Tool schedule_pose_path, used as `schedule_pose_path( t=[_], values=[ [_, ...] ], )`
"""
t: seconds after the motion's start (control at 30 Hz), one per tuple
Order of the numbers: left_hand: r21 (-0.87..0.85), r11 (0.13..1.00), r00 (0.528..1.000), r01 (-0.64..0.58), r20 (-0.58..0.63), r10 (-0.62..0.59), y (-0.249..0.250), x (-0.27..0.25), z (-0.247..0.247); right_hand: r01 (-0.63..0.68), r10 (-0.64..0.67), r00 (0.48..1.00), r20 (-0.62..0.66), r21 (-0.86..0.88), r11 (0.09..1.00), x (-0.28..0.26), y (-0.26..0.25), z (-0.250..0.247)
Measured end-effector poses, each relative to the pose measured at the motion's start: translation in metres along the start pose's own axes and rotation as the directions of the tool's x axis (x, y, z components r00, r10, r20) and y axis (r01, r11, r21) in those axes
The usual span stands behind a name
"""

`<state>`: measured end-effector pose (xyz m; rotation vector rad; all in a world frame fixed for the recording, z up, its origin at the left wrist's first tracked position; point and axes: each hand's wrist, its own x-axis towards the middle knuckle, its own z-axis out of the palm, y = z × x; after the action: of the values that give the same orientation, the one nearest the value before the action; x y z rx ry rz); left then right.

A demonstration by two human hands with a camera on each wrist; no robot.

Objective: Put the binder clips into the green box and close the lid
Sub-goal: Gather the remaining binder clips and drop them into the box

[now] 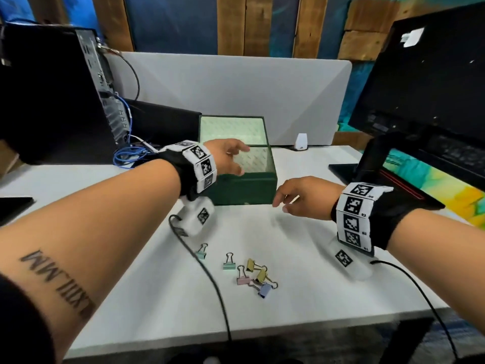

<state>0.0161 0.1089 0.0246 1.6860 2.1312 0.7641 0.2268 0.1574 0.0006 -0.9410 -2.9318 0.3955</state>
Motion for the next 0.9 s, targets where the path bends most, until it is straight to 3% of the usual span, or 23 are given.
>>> schedule_pose_path(
  t=[0.2,0.3,0.43,0.63,0.9],
  values=[
    [0.401,0.910,0.953,-0.104,0.303,-0.025,-0.016,-0.064,0.003,0.092,-0.084,0.970,0.229,-0.027,0.995,-0.009,-0.031,0.008],
    [0.455,0.885,0.919,-0.094,0.382,-0.098,-0.023,-0.091,0.010,0.149,-0.130,0.921,0.368,-0.024,0.989,-0.015,-0.049,0.014],
    [0.500,0.866,0.876,-0.014,0.424,-0.230,-0.031,-0.114,0.020,0.184,-0.148,0.880,0.452,-0.035,0.982,-0.026,-0.059,0.023],
    [0.536,0.838,0.890,-0.104,0.427,-0.162,-0.012,-0.124,0.038,0.221,-0.138,0.885,0.445,-0.140,0.965,-0.028,-0.061,0.037],
    [0.570,0.814,0.916,-0.114,0.378,-0.135,0.002,-0.120,0.059,0.183,-0.141,0.937,0.319,-0.105,0.977,-0.022,-0.054,0.041]
  ],
)
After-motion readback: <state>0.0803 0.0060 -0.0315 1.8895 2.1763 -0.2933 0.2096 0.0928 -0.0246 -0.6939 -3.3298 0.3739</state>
